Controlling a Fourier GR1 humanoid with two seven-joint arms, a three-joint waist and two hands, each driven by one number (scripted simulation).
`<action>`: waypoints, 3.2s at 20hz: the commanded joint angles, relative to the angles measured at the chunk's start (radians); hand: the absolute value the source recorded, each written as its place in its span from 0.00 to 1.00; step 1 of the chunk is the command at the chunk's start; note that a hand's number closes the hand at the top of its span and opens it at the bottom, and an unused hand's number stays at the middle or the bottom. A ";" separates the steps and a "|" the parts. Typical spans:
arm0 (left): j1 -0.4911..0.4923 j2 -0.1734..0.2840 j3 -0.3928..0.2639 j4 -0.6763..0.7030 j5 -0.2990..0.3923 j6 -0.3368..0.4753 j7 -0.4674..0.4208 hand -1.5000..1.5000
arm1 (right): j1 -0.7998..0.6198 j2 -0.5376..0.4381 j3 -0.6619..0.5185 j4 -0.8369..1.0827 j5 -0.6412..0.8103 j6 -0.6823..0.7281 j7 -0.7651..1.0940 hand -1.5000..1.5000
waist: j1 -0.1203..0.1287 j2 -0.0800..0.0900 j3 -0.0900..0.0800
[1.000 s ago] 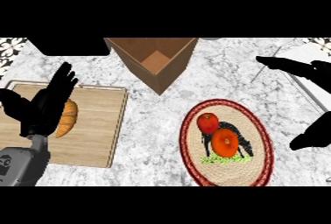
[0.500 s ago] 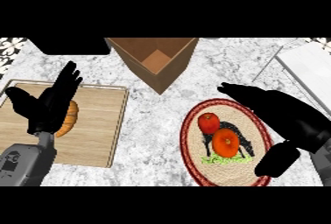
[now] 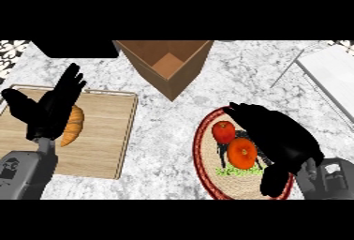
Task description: Pick the squash from the placemat and place it in the tiered shelf
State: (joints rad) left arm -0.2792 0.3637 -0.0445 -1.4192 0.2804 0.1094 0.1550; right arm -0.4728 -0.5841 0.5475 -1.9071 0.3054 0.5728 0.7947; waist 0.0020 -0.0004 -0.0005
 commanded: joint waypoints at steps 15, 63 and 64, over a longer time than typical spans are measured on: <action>0.028 -0.037 0.096 0.049 -0.047 -0.101 -0.050 0.50 | 0.191 0.117 0.003 0.001 0.326 0.087 -0.089 0.00 | -0.004 0.001 0.000; 0.023 -0.133 0.151 -0.059 -0.156 -0.102 0.055 0.50 | 0.748 0.517 0.352 -0.218 0.883 -0.409 -0.207 1.00 | -0.024 -0.003 0.000; 0.062 -0.149 0.123 -0.092 -0.180 -0.089 0.058 0.50 | 0.767 0.545 0.360 -0.213 0.872 -0.475 -0.220 1.00 | -0.022 -0.007 0.001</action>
State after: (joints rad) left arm -0.2351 0.2294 0.0950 -1.5074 0.1188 0.0114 0.2229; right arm 0.2472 -0.1355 0.8414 -1.9727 1.2033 0.1792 0.5488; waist -0.0160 -0.0061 -0.0006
